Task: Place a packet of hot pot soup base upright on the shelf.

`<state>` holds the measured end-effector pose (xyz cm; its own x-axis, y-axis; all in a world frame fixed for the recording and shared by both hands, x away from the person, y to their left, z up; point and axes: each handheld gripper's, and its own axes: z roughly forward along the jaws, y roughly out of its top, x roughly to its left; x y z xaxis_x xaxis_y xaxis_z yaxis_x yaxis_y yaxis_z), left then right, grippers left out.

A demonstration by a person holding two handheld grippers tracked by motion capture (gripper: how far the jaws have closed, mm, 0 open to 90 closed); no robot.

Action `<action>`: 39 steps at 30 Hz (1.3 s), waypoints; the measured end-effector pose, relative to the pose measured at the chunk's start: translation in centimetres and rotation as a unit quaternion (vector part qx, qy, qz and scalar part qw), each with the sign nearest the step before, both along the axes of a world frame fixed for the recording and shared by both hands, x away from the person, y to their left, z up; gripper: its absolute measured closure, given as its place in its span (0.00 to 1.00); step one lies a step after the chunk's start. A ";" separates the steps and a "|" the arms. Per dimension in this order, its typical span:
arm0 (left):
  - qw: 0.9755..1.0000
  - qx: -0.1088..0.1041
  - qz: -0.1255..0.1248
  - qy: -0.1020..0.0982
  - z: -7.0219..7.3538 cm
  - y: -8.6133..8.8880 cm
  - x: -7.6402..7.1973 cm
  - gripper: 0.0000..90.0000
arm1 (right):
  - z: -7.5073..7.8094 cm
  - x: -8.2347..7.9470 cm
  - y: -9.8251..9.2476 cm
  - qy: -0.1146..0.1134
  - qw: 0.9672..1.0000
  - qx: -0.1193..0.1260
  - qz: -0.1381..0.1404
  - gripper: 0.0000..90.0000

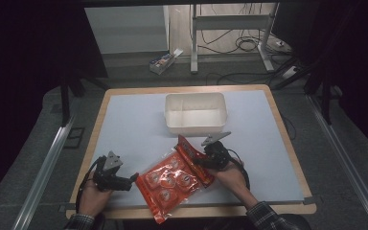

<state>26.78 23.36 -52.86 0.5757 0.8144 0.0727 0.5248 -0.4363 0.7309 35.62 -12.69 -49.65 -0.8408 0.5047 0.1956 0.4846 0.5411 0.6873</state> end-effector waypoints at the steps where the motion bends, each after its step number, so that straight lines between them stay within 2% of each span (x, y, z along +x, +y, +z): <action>1: 1.000 0.000 0.001 -0.001 0.0 0.0 0.0 0.03 | 0.0 0.0 0.0 0.000 1.000 0.000 0.000 0.98; 4: 1.000 -0.001 0.003 -0.003 0.0 0.1 0.0 0.03 | 1.3 0.0 0.0 -0.001 1.000 0.013 0.009 0.98; 9: 1.000 0.008 0.003 -0.002 0.0 0.1 0.0 0.03 | 2.5 0.0 0.2 -0.005 1.000 0.017 0.019 0.98; 10: 1.000 0.009 0.003 -0.002 0.0 0.1 0.0 0.03 | 3.1 0.0 0.3 -0.007 1.000 0.020 0.022 0.98; 17: 1.000 0.006 0.004 -0.002 0.0 0.1 0.0 0.03 | 5.0 0.1 0.7 -0.015 0.999 0.023 0.036 0.98; 19: 1.000 -0.004 0.006 -0.002 0.0 0.1 0.0 0.03 | 6.1 0.1 0.9 -0.025 0.999 0.020 0.044 0.98; 28: 1.000 -0.002 0.004 -0.002 0.0 0.2 0.0 0.03 | 8.9 0.2 0.8 -0.041 0.998 0.025 0.051 0.98; 39: 1.000 -0.002 0.002 -0.007 0.1 0.1 0.0 0.03 | 12.4 -0.1 0.7 -0.069 0.995 0.029 0.071 0.98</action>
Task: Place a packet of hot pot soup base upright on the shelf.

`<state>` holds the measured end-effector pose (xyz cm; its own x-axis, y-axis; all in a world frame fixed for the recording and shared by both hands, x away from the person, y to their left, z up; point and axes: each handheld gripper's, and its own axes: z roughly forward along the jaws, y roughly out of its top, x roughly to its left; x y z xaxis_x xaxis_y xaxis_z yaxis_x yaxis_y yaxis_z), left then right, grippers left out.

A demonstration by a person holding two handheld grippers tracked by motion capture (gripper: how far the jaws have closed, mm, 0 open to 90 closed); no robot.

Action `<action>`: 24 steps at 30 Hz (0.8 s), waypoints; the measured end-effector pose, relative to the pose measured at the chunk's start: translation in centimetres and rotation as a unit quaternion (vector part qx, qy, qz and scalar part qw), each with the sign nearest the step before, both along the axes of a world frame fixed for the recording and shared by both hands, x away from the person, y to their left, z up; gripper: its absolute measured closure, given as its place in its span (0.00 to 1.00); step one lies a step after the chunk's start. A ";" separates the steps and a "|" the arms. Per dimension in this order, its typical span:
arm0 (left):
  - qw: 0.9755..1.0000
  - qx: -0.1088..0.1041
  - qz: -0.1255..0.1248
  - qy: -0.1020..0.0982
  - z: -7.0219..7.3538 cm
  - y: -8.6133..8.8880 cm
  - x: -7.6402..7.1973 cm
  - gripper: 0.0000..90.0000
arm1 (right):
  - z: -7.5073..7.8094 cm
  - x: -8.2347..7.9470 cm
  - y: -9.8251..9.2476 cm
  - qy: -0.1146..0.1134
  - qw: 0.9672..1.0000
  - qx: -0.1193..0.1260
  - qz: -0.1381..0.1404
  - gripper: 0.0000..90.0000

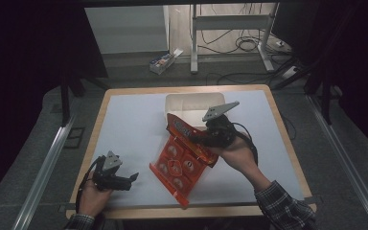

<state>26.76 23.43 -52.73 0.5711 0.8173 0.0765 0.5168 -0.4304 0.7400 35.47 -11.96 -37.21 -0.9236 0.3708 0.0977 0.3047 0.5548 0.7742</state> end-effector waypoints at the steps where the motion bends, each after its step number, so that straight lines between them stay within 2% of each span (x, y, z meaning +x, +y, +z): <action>1: 1.000 -0.001 0.000 0.000 0.0 0.0 0.0 0.03 | 0.3 0.0 0.0 0.000 1.000 0.001 0.000 0.98; 15: 1.000 0.003 -0.003 -0.006 0.1 0.0 -0.1 0.03 | 3.6 0.0 -0.4 -0.030 1.000 -0.006 0.002 0.99; 19: 1.000 0.004 -0.004 -0.007 0.1 0.0 -0.1 0.03 | 4.7 0.5 -0.8 -0.046 0.999 -0.006 -0.011 0.99; 24: 1.000 0.003 -0.005 -0.007 0.2 0.0 -0.1 0.03 | 5.5 1.2 -1.3 -0.052 0.998 -0.007 -0.024 0.99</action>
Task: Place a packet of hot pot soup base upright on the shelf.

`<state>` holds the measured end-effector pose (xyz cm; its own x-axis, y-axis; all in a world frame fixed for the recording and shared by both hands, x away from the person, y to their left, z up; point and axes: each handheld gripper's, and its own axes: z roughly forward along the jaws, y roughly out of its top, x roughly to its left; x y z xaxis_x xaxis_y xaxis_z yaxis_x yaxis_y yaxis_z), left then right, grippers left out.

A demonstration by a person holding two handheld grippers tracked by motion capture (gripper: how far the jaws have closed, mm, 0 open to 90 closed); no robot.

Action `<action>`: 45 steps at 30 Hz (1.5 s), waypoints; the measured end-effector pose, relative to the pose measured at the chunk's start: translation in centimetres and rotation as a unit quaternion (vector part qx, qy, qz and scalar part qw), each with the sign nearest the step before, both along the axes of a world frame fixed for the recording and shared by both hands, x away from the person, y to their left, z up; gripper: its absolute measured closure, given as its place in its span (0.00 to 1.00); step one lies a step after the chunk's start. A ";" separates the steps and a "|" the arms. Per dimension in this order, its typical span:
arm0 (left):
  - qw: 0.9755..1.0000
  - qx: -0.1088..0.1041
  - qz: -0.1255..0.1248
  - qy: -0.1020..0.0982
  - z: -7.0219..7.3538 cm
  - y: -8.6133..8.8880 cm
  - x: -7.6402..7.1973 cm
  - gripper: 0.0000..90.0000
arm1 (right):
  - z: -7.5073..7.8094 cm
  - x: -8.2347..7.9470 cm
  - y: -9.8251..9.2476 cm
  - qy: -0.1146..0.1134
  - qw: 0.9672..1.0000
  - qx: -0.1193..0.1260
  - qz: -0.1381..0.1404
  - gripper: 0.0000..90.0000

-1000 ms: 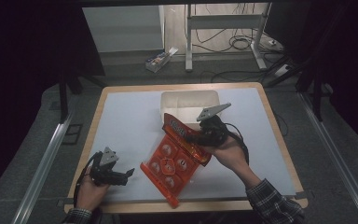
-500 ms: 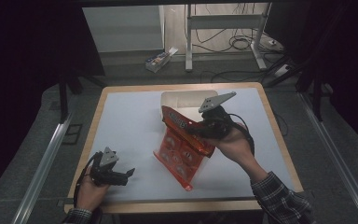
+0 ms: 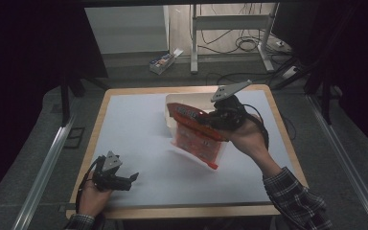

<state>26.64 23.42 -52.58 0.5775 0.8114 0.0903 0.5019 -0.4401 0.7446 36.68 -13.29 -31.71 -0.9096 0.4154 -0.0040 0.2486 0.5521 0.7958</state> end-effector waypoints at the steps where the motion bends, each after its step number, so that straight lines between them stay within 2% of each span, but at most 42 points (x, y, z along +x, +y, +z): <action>1: 1.000 0.000 0.000 0.000 0.0 0.0 0.0 0.03 | 0.3 0.4 -0.3 -0.001 1.000 -0.002 -0.008 0.99; 11: 1.000 0.000 0.000 0.000 0.0 0.0 0.0 0.03 | 2.2 2.2 -1.9 0.004 1.000 0.012 -0.029 0.99; 22: 1.000 -0.002 0.000 0.001 0.0 0.0 0.0 0.03 | 5.3 4.6 -2.6 -0.015 0.999 0.023 -0.044 0.99; 45: 1.000 -0.005 0.001 -0.002 0.0 0.0 0.0 0.03 | 6.7 10.1 -1.1 -0.029 0.998 0.012 -0.059 0.99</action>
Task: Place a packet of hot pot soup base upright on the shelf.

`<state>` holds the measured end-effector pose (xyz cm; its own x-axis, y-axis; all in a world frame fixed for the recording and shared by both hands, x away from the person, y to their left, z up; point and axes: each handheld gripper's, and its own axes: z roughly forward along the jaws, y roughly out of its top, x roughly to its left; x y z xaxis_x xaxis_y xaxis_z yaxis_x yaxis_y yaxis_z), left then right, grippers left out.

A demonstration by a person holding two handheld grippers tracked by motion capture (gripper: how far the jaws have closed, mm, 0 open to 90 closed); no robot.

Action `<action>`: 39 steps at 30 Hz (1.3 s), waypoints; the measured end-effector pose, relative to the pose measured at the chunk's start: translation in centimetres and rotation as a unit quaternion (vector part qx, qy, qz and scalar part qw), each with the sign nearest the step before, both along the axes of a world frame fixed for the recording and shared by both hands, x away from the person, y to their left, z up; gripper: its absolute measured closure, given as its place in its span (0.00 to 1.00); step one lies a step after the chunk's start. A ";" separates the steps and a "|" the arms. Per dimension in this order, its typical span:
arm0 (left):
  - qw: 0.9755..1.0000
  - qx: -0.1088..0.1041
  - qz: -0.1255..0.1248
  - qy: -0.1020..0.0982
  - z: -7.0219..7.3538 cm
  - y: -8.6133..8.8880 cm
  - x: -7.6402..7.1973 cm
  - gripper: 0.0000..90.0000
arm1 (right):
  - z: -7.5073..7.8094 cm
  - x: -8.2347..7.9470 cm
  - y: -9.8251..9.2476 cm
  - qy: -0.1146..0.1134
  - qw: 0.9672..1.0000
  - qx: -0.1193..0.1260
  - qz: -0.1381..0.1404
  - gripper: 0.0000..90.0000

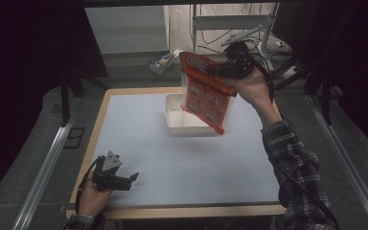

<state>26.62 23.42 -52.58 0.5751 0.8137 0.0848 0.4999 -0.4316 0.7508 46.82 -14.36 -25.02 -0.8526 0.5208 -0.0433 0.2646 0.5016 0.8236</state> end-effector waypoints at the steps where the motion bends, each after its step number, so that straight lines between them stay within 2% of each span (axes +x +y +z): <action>1: 1.000 0.000 0.000 0.000 0.0 0.0 0.0 0.03 | 0.0 0.3 0.1 -0.001 1.000 -0.002 -0.001 0.99; 7: 1.000 0.000 0.000 0.001 0.0 0.1 0.0 0.03 | -0.2 2.5 0.6 -0.004 1.000 -0.010 -0.008 0.99; 13: 1.000 -0.001 0.000 0.002 0.0 0.1 0.0 0.03 | -0.5 3.9 1.1 -0.009 1.000 -0.015 -0.007 0.99; 17: 1.000 -0.001 0.001 0.002 0.0 0.1 0.0 0.03 | -1.3 5.0 1.4 -0.004 1.000 -0.017 -0.009 0.99; 19: 1.000 -0.001 0.001 0.001 0.0 0.1 0.0 0.03 | -2.1 5.8 1.5 0.001 1.000 -0.021 -0.011 0.99; 26: 1.000 -0.001 0.001 0.001 0.0 0.1 0.0 0.03 | -3.6 6.8 1.6 0.014 0.999 -0.024 -0.017 0.99; 39: 1.000 0.000 0.001 0.002 0.0 0.0 0.0 0.03 | -4.3 7.4 2.1 0.014 1.000 -0.023 -0.011 0.99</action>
<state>26.62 23.46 -52.61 0.5745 0.8143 0.0827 0.5036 -0.4313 0.7486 54.26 -12.31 -29.36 -0.8424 0.5370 -0.0436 0.2988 0.5330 0.7916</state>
